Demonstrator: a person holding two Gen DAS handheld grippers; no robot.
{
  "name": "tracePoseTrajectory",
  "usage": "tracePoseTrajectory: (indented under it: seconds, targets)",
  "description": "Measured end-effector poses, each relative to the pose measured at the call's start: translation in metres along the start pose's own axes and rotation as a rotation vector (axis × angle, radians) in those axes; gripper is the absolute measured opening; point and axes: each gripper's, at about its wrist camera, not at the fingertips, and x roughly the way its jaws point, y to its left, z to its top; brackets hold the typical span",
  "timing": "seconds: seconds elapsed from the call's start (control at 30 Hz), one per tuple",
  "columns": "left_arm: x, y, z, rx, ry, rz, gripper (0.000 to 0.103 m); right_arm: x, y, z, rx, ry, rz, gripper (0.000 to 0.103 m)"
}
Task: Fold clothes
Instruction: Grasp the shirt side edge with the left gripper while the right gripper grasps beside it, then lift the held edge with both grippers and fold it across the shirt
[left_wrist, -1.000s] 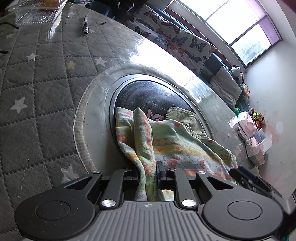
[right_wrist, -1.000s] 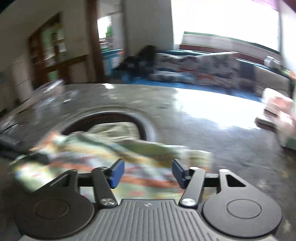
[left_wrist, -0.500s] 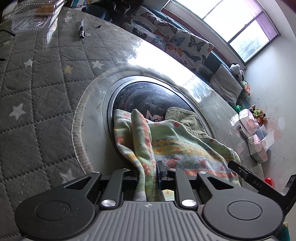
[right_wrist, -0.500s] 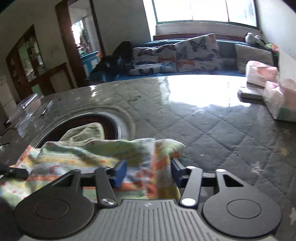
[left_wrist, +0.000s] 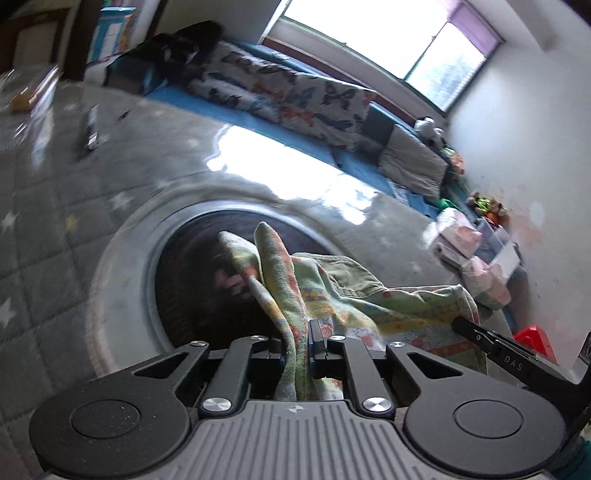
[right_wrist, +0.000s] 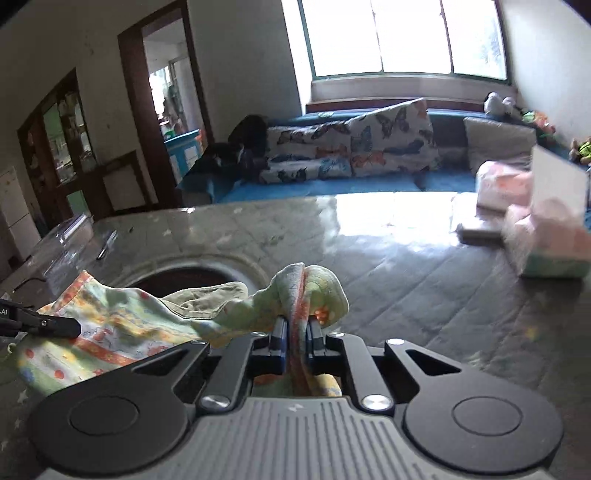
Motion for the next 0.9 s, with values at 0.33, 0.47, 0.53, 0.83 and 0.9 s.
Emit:
tracePoseTrajectory:
  seconds: [0.33,0.47,0.53,0.83,0.9]
  targets:
    - [0.032,-0.075,0.024,0.124,0.012,-0.094,0.011,-0.048,-0.049,0.020,0.037,-0.095,-0.153,0.009]
    - [0.051,-0.101,0.026,0.160,0.029,-0.120,0.011,-0.063,-0.070,0.026,0.054,-0.114,-0.207,0.009]
    - [0.060,-0.113,0.025,0.179,0.038,-0.129,0.011,-0.066,-0.080,0.026,0.060,-0.117,-0.232,0.009]
    - [0.097,-0.142,0.017,0.225,0.092,-0.156,0.011,-0.068,-0.118,0.013,0.109,-0.092,-0.311,0.009]
    - [0.105,-0.144,0.012,0.231,0.111,-0.160,0.011,-0.064,-0.126,0.007,0.128,-0.077,-0.320,0.009]
